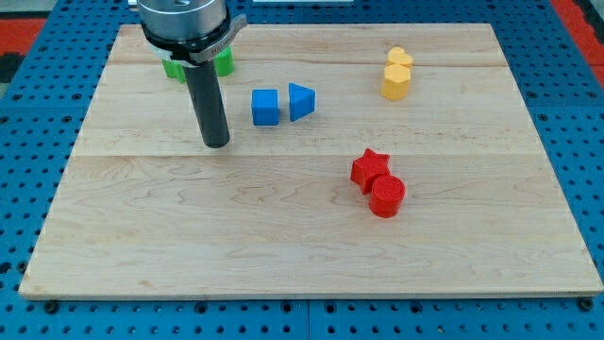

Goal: Point at the red circle

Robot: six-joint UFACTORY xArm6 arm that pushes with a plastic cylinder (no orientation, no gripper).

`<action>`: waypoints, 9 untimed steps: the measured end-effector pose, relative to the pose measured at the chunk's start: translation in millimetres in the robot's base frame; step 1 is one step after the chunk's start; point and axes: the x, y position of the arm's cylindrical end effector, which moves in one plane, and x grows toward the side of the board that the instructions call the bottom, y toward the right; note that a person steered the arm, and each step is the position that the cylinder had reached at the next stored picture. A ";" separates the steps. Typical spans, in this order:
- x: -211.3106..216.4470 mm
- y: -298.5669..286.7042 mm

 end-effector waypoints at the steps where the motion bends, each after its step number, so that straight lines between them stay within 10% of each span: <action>1: 0.0 -0.1; 3: 19.3 15.1; 6: 184.4 174.5; 9: 125.6 249.1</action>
